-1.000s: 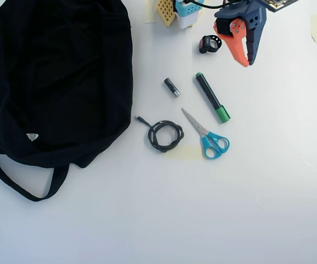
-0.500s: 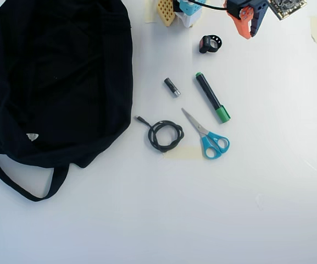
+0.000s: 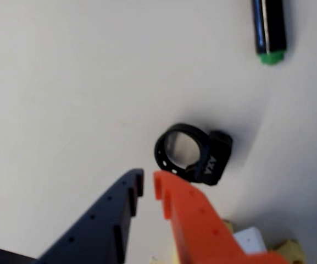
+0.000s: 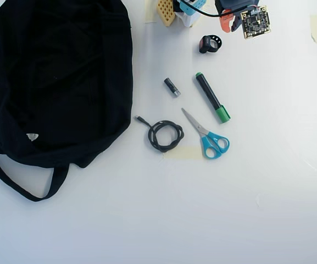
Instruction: Put the bike light into the black bag
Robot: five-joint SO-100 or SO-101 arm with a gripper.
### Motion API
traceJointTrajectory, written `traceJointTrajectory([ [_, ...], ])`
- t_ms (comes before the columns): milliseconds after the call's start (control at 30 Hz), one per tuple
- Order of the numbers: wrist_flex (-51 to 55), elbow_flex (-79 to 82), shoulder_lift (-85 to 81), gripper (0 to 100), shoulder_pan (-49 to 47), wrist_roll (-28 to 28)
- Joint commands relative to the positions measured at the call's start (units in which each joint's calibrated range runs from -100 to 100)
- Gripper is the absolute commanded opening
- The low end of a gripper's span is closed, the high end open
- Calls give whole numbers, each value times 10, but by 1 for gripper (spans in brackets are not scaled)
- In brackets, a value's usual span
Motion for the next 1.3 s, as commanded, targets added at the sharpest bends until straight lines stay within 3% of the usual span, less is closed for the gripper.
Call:
traceJointTrajectory([
  [0,4,12,-11,3,1,-9],
  [267,4,14,0,3,4,-10],
  [367,5,38,0,3,9,-39],
  [833,4,86,0,34,58,-46],
  [1267,-43,114,1,36,67,-52],
])
